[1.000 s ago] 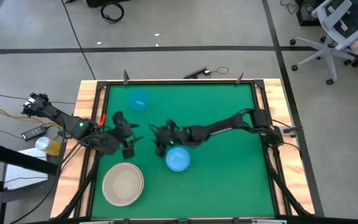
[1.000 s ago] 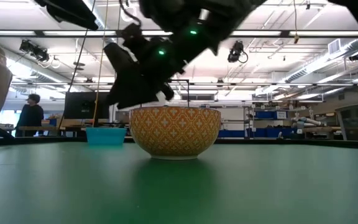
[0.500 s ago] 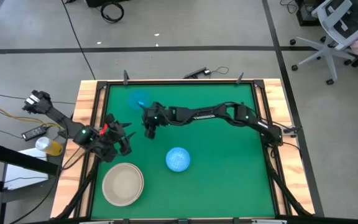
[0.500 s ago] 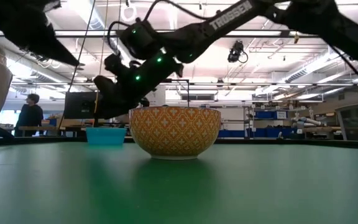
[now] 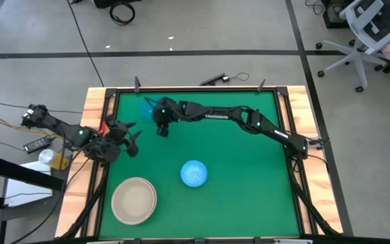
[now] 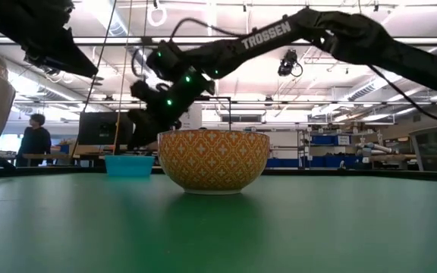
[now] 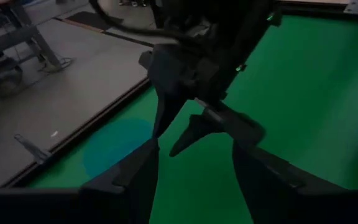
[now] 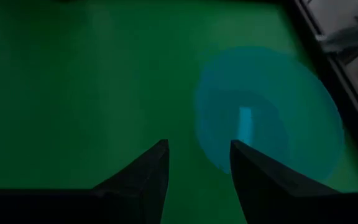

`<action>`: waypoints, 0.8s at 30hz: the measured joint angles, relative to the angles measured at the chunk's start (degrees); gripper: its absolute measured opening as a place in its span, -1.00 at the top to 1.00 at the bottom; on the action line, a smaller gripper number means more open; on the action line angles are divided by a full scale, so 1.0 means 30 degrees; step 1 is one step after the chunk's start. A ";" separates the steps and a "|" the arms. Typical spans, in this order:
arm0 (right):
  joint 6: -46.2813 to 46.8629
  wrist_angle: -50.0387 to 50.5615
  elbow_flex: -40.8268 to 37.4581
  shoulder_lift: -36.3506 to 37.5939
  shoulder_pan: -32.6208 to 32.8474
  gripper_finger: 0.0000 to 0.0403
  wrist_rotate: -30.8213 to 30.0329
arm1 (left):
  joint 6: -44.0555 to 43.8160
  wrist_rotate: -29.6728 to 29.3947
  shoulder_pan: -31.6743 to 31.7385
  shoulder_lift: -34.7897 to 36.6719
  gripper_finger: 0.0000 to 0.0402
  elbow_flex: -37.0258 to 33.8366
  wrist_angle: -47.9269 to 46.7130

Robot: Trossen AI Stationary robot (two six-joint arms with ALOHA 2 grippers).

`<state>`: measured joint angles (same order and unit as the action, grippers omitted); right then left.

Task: Nest bowls inside each other
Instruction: Stack the blue bowl on top of the brown bowl

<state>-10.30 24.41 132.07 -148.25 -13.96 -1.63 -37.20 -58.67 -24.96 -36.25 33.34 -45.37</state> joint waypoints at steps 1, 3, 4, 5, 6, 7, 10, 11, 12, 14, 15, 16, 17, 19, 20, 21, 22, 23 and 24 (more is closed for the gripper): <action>-0.0055 0.0110 0.0000 -0.0021 -0.0182 0.13 0.0252 | 0.0131 0.0006 0.0142 -0.0006 -0.02 0.0000 0.0140; -0.0086 -0.0253 0.0031 -0.0183 -0.0497 0.13 0.0652 | 0.0276 0.0012 0.0377 -0.0034 -0.02 0.0000 0.0308; -0.0076 -0.0362 0.0044 -0.0203 -0.0626 0.13 0.0654 | 0.0309 0.0014 0.0469 -0.0036 -0.02 0.0000 0.0363; -0.0066 -0.0356 0.0044 -0.0227 -0.0768 0.13 0.0650 | 0.0311 0.0014 0.0557 -0.0034 -0.02 0.0000 0.0365; -0.0059 -0.0433 0.0044 -0.0245 -0.0885 0.13 0.0643 | 0.0311 0.0014 0.0624 -0.0022 -0.02 0.0000 0.0364; -0.0061 -0.0577 0.0044 -0.0269 -0.1005 0.13 0.0668 | 0.0311 0.0014 0.0693 -0.0022 -0.02 0.0000 0.0382; -0.0217 -0.1073 0.0044 -0.0269 -0.1244 0.13 0.1274 | 0.0311 0.0024 0.0872 -0.0036 -0.02 0.0000 0.0389; -0.0497 -0.1247 0.0037 -0.0269 -0.1313 0.13 0.1548 | 0.0318 0.0029 0.0934 -0.0036 -0.02 0.0000 0.0399; -0.0798 -0.1441 0.0044 -0.0269 -0.1356 0.13 0.1835 | 0.0318 0.0030 0.0997 -0.0036 -0.02 0.0000 0.0427; -0.1209 -0.1826 0.0036 -0.0269 -0.1406 0.13 0.2380 | 0.0318 0.0038 0.1123 -0.0036 -0.02 0.0000 0.0486; -0.1252 -0.1990 0.0036 -0.0274 -0.1413 0.13 0.2630 | 0.0318 0.0067 0.1187 -0.0036 -0.02 0.0000 0.0524; -0.1245 -0.2327 0.0042 -0.0462 -0.1386 0.13 0.2772 | 0.0318 0.0092 0.1240 -0.0036 -0.02 0.0000 0.0590; -0.1134 -0.2906 0.0087 -0.0637 -0.1358 0.13 0.2847 | 0.0318 0.0143 0.1303 -0.0036 -0.02 0.0000 0.0659; -0.0817 -0.3100 0.0051 -0.1107 -0.1337 0.13 0.2872 | 0.0322 0.0160 0.1426 -0.0039 -0.02 0.0000 0.0833; -0.0769 -0.3459 0.0051 -0.1472 -0.1298 0.13 0.2852 | 0.0322 0.0160 0.1432 -0.0036 -0.02 0.0000 0.0898; -0.0718 -0.3380 0.0018 -0.1690 -0.1269 0.13 0.2589 | 0.0330 0.0154 0.1432 -0.0038 -0.02 0.0007 0.0940; -0.0925 -0.3270 -0.0007 -0.1876 -0.1173 0.13 0.2000 | 0.0333 0.0193 0.1432 -0.0046 -0.02 0.0007 0.0943; -0.1055 -0.3258 -0.0016 -0.1915 -0.1112 0.14 0.1577 | 0.0333 0.0290 0.1432 -0.0048 -0.02 0.0007 0.0955; -0.1114 -0.3254 -0.0022 -0.1912 -0.1063 0.14 0.1364 | 0.0334 0.0361 0.1432 -0.0051 -0.02 0.0007 0.0965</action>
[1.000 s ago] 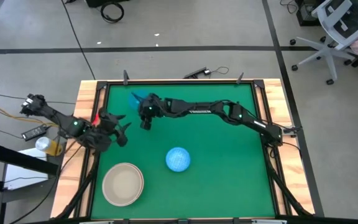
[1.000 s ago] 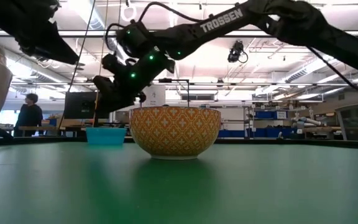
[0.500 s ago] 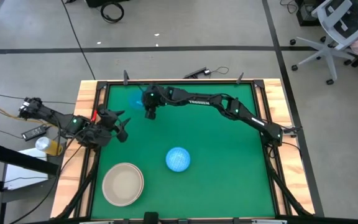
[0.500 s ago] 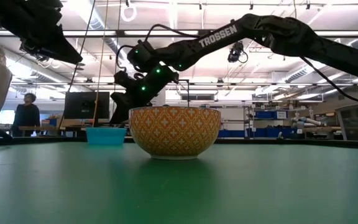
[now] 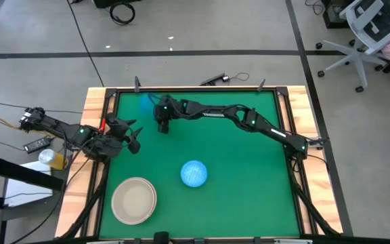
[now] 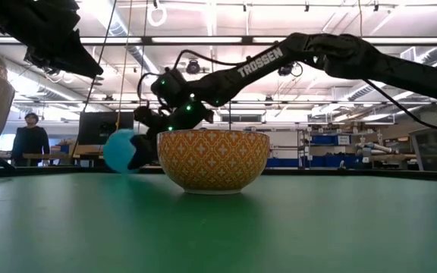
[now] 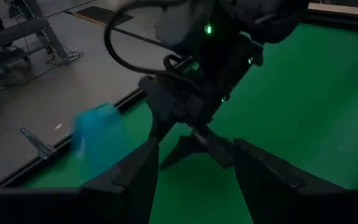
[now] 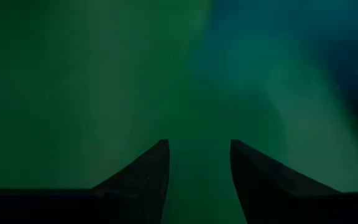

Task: Nest bowls inside each other
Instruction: Stack the blue bowl on top of the brown bowl

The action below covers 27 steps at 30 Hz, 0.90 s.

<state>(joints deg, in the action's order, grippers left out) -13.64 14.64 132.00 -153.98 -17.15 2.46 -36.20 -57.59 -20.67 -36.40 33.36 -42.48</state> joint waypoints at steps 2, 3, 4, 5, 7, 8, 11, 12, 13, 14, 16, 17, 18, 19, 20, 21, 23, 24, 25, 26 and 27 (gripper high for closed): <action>-0.0017 -0.0030 0.0038 0.0106 0.0029 0.14 -0.0015 | 0.0273 0.0058 -0.0007 0.0000 -0.02 0.0000 0.0077; -0.0006 0.0024 0.0066 0.0155 0.0031 0.14 -0.0022 | 0.0411 0.0068 -0.0001 0.0000 -0.02 0.0000 0.0181; 0.0098 0.0144 0.0087 0.0171 0.0044 0.14 -0.0022 | 0.0504 0.0069 0.0000 0.0000 -0.02 0.0000 0.0249; 0.0271 0.0343 0.0080 0.0171 0.0044 0.14 -0.0022 | 0.0655 0.0076 0.0000 0.0000 -0.02 0.0000 0.0372; 0.0900 0.0919 0.0032 0.0179 0.0029 0.15 0.0041 | 0.0928 0.0078 0.0000 0.0000 -0.02 0.0000 0.0534; 0.1136 0.1013 0.0029 0.0179 0.0029 0.15 0.0071 | 0.0973 0.0076 0.0000 0.0000 -0.02 0.0000 0.0559; 0.1981 0.0879 0.0032 0.0499 0.0029 0.17 0.0058 | 0.0989 0.0076 -0.0004 0.0000 -0.02 0.0000 0.0605; 0.2215 0.0711 0.0056 0.0592 0.0045 0.17 0.0064 | 0.0989 0.0076 -0.0007 0.0000 -0.02 0.0000 0.0605; 0.2582 0.0722 0.0073 0.0718 0.0052 0.17 0.0057 | 0.0989 0.0076 0.0000 0.0000 -0.02 0.0000 0.0612; 0.2989 0.0901 0.0073 0.0791 0.0075 0.17 0.0043 | 0.0989 0.0076 -0.0005 0.0000 -0.02 0.0000 0.0600; 0.3930 0.1198 0.0055 0.0950 0.0138 0.17 0.0036 | 0.0909 0.0083 0.0000 0.0000 -0.02 0.0000 0.0587; 0.4457 0.1633 0.0022 0.1044 0.0166 0.17 0.0029 | 0.0851 0.0095 -0.0007 -0.0002 -0.02 0.0000 0.0549; 0.4817 0.1678 0.0015 0.1169 0.0168 0.17 0.0039 | 0.0735 0.0141 -0.0006 -0.0024 -0.02 0.0000 0.0528; 0.5084 0.1811 0.0015 0.1408 0.0179 0.17 0.0071 | 0.0592 0.0187 -0.0001 -0.0089 -0.02 0.0007 0.0545; 0.5193 0.2161 0.0015 0.1728 0.0189 0.17 0.0120 | 0.0492 0.0247 -0.0007 -0.0116 -0.02 0.0007 0.0505; 0.5211 0.2444 0.0026 0.2077 0.0189 0.17 0.0129 | 0.0355 0.0394 -0.0007 -0.0162 -0.02 0.0007 0.0460; 0.5205 0.3458 0.0087 0.2677 0.0182 0.17 0.0124 | -0.0036 0.0618 0.0000 -0.0267 -0.02 0.0007 0.0453; 0.5191 0.4150 0.0087 0.2946 0.0182 0.17 0.0131 | -0.0217 0.0669 -0.0021 -0.0329 -0.02 0.0007 0.0405; 0.5109 0.4945 0.0087 0.3119 0.0175 0.17 0.0156 | -0.0530 0.0715 -0.0022 -0.0413 -0.02 0.0007 0.0396; 0.4994 0.5764 0.0087 0.3274 0.0168 0.17 0.0167 | -0.0809 0.0795 -0.0015 -0.0459 -0.02 0.0007 0.0350; 0.4814 0.6636 0.0060 0.3395 0.0168 0.17 0.0154 | -0.1110 0.0811 -0.0015 -0.0573 -0.02 0.0007 0.0248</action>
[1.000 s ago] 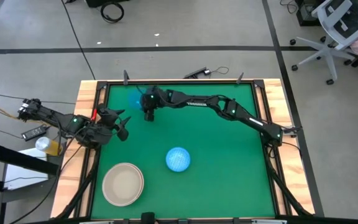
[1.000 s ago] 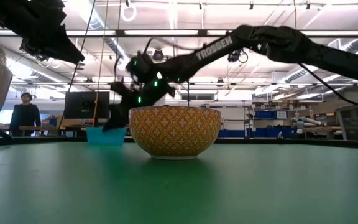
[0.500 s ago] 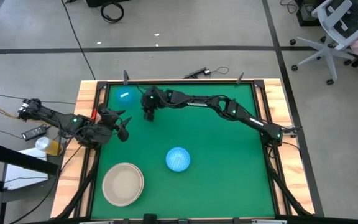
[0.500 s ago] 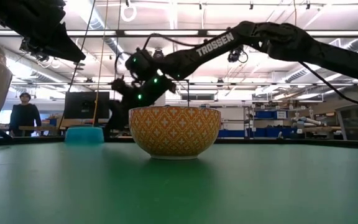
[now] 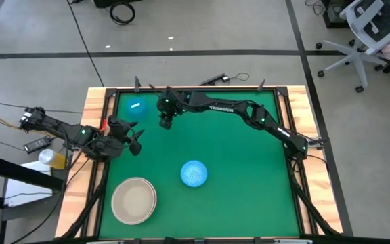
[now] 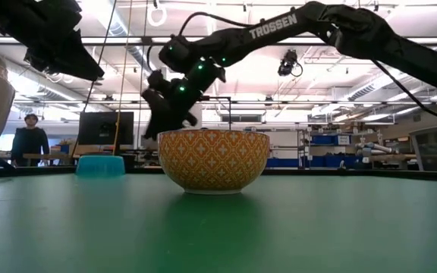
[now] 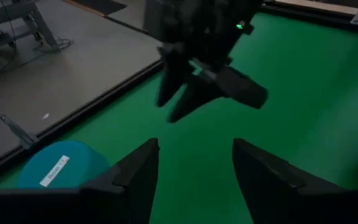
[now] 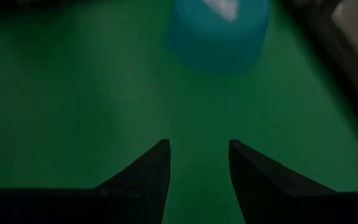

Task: Nest bowls inside each other
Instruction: Stack the blue bowl on top of the brown bowl

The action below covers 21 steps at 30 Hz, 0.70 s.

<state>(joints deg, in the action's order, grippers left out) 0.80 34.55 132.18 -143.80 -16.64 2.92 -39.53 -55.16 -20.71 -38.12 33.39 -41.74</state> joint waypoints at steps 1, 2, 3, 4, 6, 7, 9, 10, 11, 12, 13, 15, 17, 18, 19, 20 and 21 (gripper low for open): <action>-0.0211 0.0777 -0.0022 0.0093 0.0000 0.17 -0.0010 | -0.0245 -0.0013 0.0000 -0.0100 -0.02 0.0000 0.0007; -0.0325 0.1425 -0.0023 0.0194 0.0005 0.17 -0.0049 | -0.0397 -0.0007 0.0007 -0.0236 -0.02 0.0000 -0.0003; -0.0422 0.1998 -0.0023 0.0289 0.0007 0.17 -0.0045 | -0.0477 -0.0005 0.0007 -0.0409 -0.02 0.0000 -0.0004; -0.0499 0.2518 -0.0023 0.0360 0.0000 0.17 -0.0047 | -0.0562 -0.0034 0.0007 -0.0574 -0.02 0.0000 0.0020; -0.0577 0.3365 -0.0016 0.0405 -0.0027 0.17 -0.0042 | -0.0768 -0.0175 0.0129 -0.0908 -0.02 0.0000 0.0038; -0.0580 0.3805 -0.0016 0.0402 -0.0039 0.17 0.0015 | -0.0791 -0.0174 0.0320 -0.1097 -0.02 0.0000 0.0143; -0.0598 0.4421 -0.0040 0.0361 -0.0013 0.17 0.0428 | -0.0801 -0.0187 0.0826 -0.1436 -0.02 0.0000 0.0248; -0.0595 0.4508 -0.0116 0.0361 0.0085 0.17 0.0674 | -0.0808 -0.0092 0.1117 -0.1603 -0.02 0.0000 0.0278; -0.0591 0.4564 -0.0256 0.0483 0.0232 0.17 0.0791 | -0.0814 0.0266 0.1430 -0.1763 -0.02 0.0000 0.0317; -0.0588 0.4810 -0.0463 0.0684 0.0457 0.17 0.0908 | -0.0792 0.0651 0.1774 -0.1923 -0.02 0.0000 0.0331; -0.0605 0.4939 -0.0725 0.0921 0.0748 0.17 0.0896 | -0.0738 0.1064 0.2079 -0.2113 -0.02 0.0000 0.0320; -0.0623 0.4992 -0.1411 0.1716 0.1238 0.17 0.0757 | -0.0473 0.1605 0.2653 -0.2388 -0.02 0.0000 0.0321; -0.0665 0.4976 -0.2297 0.2872 0.1677 0.17 0.0588 | -0.0135 0.1863 0.3136 -0.2570 -0.02 0.0000 0.0333; -0.0679 0.4816 -0.2845 0.3545 0.1846 0.17 0.0392 | 0.0167 0.2062 0.3387 -0.2581 -0.02 0.0000 0.0343; -0.0671 0.4609 -0.3461 0.4289 0.2008 0.17 0.0218 | 0.0466 0.2286 0.3621 -0.2574 -0.02 0.0000 0.0344; -0.0642 0.4354 -0.4225 0.5146 0.2161 0.17 -0.0068 | 0.0827 0.2451 0.3869 -0.2559 -0.02 0.0000 0.0403; -0.0602 0.4056 -0.5055 0.5976 0.2314 0.17 -0.0419 | 0.1323 0.2812 0.4122 -0.2538 -0.02 0.0000 0.0493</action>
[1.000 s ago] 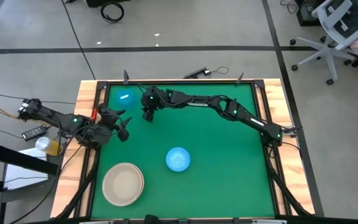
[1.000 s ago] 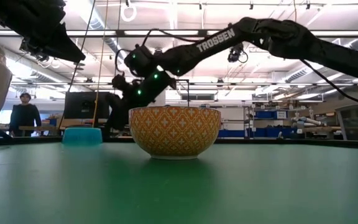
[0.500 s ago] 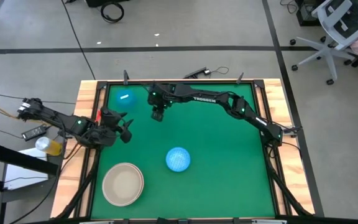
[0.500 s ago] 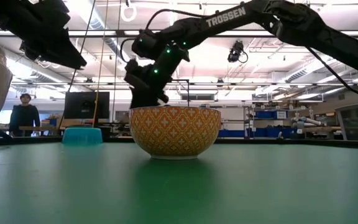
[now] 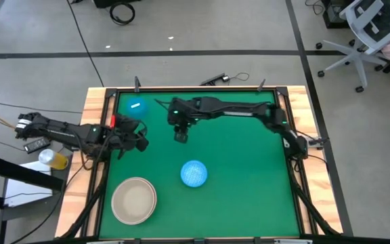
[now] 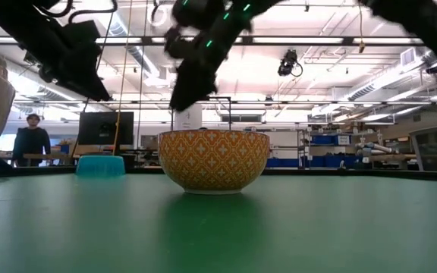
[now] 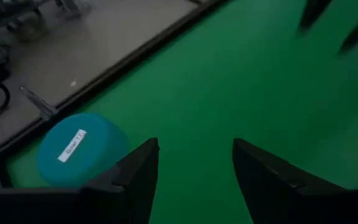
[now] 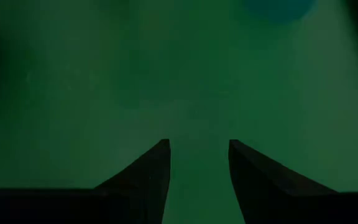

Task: Nest bowls inside each other
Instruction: Stack the blue bowl on top of the brown bowl

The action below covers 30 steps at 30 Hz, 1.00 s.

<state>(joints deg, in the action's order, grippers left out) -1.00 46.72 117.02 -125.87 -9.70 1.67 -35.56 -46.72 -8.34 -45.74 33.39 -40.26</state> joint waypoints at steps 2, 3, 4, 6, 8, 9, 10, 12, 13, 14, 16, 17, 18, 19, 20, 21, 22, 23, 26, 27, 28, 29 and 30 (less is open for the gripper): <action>0.0291 -0.0987 -0.2169 0.2004 0.0292 0.17 -0.0682 | 0.0869 0.0921 0.0450 -0.0010 -0.02 0.0000 0.0244; 0.0525 -0.1651 -0.3505 0.3075 0.0396 0.17 -0.0981 | 0.1265 0.1308 0.0684 -0.0031 -0.02 0.0000 0.0542; 0.0865 -0.2496 -0.4985 0.4194 0.0505 0.17 -0.1186 | 0.1584 0.1562 0.0907 -0.0148 -0.02 0.0000 0.1003; 0.1472 -0.5239 -0.8360 0.6501 0.0666 0.17 -0.1445 | 0.2293 0.1895 0.1327 -0.0370 -0.02 -0.0007 0.1767; 0.2028 -0.8432 -1.1804 0.8524 0.0746 0.17 -0.1542 | 0.3114 0.2028 0.1840 -0.0688 -0.02 -0.0007 0.2783; 0.2414 -0.9965 -1.3390 0.9323 0.0746 0.17 -0.1550 | 0.3546 0.2220 0.2175 -0.0873 -0.02 -0.0007 0.3262; 0.2864 -1.1435 -1.4900 1.0053 0.0776 0.17 -0.1550 | 0.3987 0.2606 0.2578 -0.1122 -0.02 -0.0007 0.3589; 0.3816 -1.3949 -1.7564 1.1254 0.0822 0.17 -0.1452 | 0.4931 0.3766 0.3569 -0.1714 -0.01 -0.0007 0.4372; 0.4268 -1.5111 -1.8696 1.1719 0.0845 0.17 -0.1329 | 0.5428 0.4233 0.4146 -0.2055 0.00 -0.0007 0.4802; 0.4673 -1.6221 -1.9707 1.2114 0.0857 0.17 -0.1231 | 0.6061 0.4582 0.4806 -0.2365 0.01 -0.0009 0.5195; 0.5450 -1.8151 -2.1403 1.2657 0.0877 0.17 -0.1185 | 0.7499 0.5137 0.6435 -0.2998 0.04 -0.0007 0.6201; 0.5732 -1.9070 -2.2078 1.2786 0.0877 0.17 -0.1185 | 0.8187 0.5669 0.7422 -0.3207 0.05 -0.0007 0.6557; 0.5881 -1.9847 -2.2596 1.2846 0.0873 0.17 -0.1185 | 0.8768 0.6376 0.8599 -0.3351 0.07 -0.0007 0.6753; 0.5926 -2.0373 -2.2976 1.2897 0.0867 0.17 -0.1102 | 0.9168 0.7116 0.9820 -0.3484 0.07 -0.0007 0.6999; 0.5926 -2.0582 -2.3222 1.2957 0.0863 0.17 -0.0952 | 0.9401 0.7917 1.1069 -0.3619 0.08 -0.0007 0.7230; 0.5933 -2.0730 -2.3340 1.2985 0.0840 0.17 -0.0844 | 0.9565 0.8584 1.2315 -0.3670 0.09 -0.0007 0.7250; 0.5939 -2.0775 -2.3346 1.2992 0.0801 0.17 -0.0736 | 0.9570 0.9009 1.3620 -0.3690 0.10 -0.0007 0.7118; 0.5933 -2.0808 -2.3346 1.2992 0.0783 0.17 -0.0631 | 0.9355 0.9108 1.4839 -0.3735 0.11 -0.0007 0.7076; 0.5848 -2.0977 -2.3346 1.2992 0.0775 0.17 -0.0566 | 0.8167 0.9094 1.8170 -0.4019 0.17 -0.0007 0.6523; 0.5853 -2.1140 -2.3350 1.2992 0.0775 0.17 -0.0559 | 0.7981 0.9132 1.9080 -0.4192 0.20 -0.0007 0.6229; 0.5860 -2.1337 -2.3346 1.2992 0.0778 0.17 -0.0549 | 0.7952 0.9429 1.9867 -0.4433 0.23 -0.0007 0.6076; 0.5856 -2.1495 -2.3346 1.2992 0.0799 0.17 -0.0544 | 0.8044 0.9889 2.0479 -0.4766 0.26 -0.0007 0.6013; 0.5845 -2.1624 -2.3346 1.2992 0.0821 0.17 -0.0544 | 0.8208 1.0543 2.0780 -0.5069 0.28 -0.0007 0.6018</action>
<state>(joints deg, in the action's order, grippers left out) 16.53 -18.15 46.98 -86.89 -7.24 0.03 -10.94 -15.09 54.00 -60.94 33.36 -22.20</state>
